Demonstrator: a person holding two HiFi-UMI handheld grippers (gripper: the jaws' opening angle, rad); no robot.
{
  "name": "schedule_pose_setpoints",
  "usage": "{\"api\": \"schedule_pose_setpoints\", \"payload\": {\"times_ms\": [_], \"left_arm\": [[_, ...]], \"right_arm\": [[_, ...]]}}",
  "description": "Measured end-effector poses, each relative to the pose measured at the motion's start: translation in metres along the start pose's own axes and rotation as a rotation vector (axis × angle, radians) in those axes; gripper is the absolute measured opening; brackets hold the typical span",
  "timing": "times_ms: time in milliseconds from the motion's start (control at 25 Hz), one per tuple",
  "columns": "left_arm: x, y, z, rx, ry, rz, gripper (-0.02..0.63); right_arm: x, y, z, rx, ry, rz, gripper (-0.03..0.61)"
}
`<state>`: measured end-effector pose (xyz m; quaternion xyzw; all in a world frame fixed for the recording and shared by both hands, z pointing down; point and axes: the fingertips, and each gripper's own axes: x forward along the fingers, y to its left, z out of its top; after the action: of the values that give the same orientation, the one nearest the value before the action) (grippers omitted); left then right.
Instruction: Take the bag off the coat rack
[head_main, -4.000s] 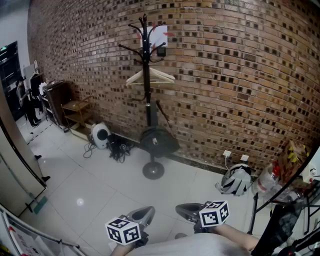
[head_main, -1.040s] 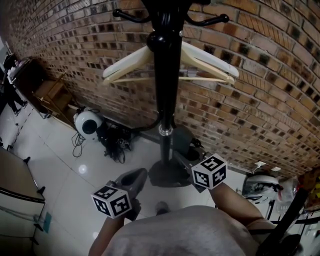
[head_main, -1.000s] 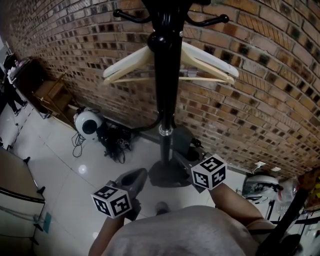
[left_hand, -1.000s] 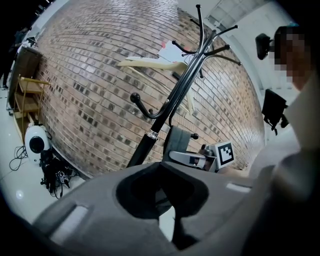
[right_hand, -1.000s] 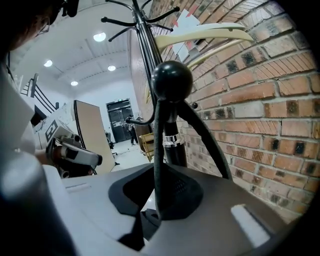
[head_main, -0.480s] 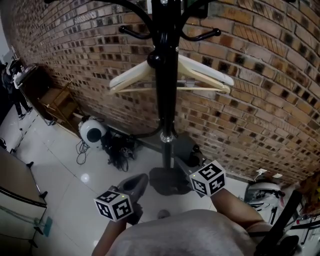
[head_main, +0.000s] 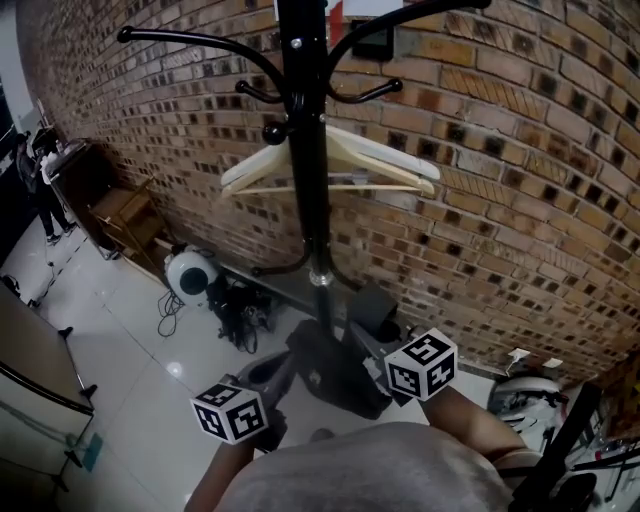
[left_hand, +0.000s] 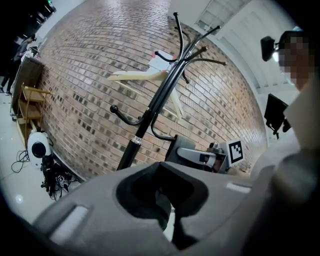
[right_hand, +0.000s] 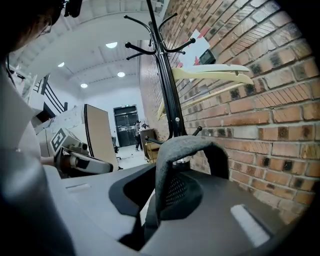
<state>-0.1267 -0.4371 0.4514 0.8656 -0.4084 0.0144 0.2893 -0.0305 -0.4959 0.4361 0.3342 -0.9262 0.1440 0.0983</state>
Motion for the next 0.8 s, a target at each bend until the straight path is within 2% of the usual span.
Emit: {"api": "schedule_pose_setpoints", "payload": {"times_ms": [200,440,600,800], "left_arm": [[-0.017,-0.036,-0.035,-0.005,0.016,0.047,0.002],[-0.043,-0.07,-0.105,-0.083,0.067,0.12,0.002],[-0.054,-0.088,-0.141,-0.112,0.083,0.122,0.002],[-0.055,-0.108,-0.162,-0.105,0.082,0.082,0.002]], "right_arm": [[-0.036,0.012,-0.023,0.033,-0.002,0.04,0.019],[-0.077,0.019,-0.078,0.084,0.061,0.052,0.02],[-0.111,0.032,-0.123,0.113,0.122,0.048,0.02],[-0.158,0.049,-0.15,0.131,0.123,0.021,0.02]]}}
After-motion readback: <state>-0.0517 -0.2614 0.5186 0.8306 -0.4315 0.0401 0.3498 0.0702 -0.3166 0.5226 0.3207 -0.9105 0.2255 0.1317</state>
